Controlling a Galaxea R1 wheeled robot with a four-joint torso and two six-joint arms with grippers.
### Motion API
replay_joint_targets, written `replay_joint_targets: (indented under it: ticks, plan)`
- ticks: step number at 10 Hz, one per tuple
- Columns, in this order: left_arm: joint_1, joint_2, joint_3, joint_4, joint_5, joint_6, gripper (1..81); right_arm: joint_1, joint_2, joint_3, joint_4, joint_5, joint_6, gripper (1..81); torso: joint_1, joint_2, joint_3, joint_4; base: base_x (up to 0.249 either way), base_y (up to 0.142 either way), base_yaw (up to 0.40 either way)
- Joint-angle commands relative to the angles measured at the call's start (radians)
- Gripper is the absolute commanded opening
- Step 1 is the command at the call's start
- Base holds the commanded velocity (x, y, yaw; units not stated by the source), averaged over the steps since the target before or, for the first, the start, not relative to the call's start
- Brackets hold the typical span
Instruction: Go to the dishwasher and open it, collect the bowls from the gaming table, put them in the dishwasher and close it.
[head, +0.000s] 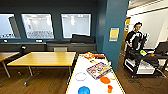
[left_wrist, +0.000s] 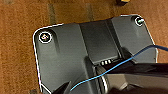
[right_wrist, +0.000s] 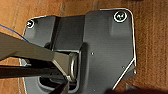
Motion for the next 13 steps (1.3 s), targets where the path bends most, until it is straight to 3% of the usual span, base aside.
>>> replay_joint_targets:
  ticks: [1, 4, 8, 9, 13]
  plan:
    - [-0.054, 0.004, 0.003, -0.002, 0.048, 0.003, 81.1, 0.022, -0.234, 0.33, 0.01, 0.008, 0.004, 81.1, 0.0, 0.0, 0.0, 0.0, 0.0, 0.0, 0.0]
    - [-0.054, 0.007, 0.003, 0.001, 0.048, 0.003, 81.1, 0.02, -0.49, 0.686, 0.014, 0.058, 0.023, 81.1, 0.0, 0.0, 0.0, 0.0, 0.0, 0.0, 0.0]
    - [-0.054, 0.01, 0.003, 0.0, 0.046, 0.003, 81.1, 0.01, -0.841, 1.088, 0.034, 0.201, 0.026, 81.1, 0.0, 0.0, 0.0, 0.0, 0.0, 0.0, 0.0]
    - [-0.054, 0.01, 0.003, -0.002, 0.046, 0.003, 81.1, 0.011, -0.933, 1.185, 0.033, 0.232, 0.026, 81.1, 0.0, 0.0, -0.045, 0.0, 0.0, 0.0, 0.0]
    - [-0.054, 0.01, 0.003, -0.003, 0.046, 0.002, 81.1, 0.025, -1.214, 1.454, 0.033, 0.35, 0.023, 81.1, -0.001, 0.0, -0.138, 0.0, 0.0, 0.0, 0.0]
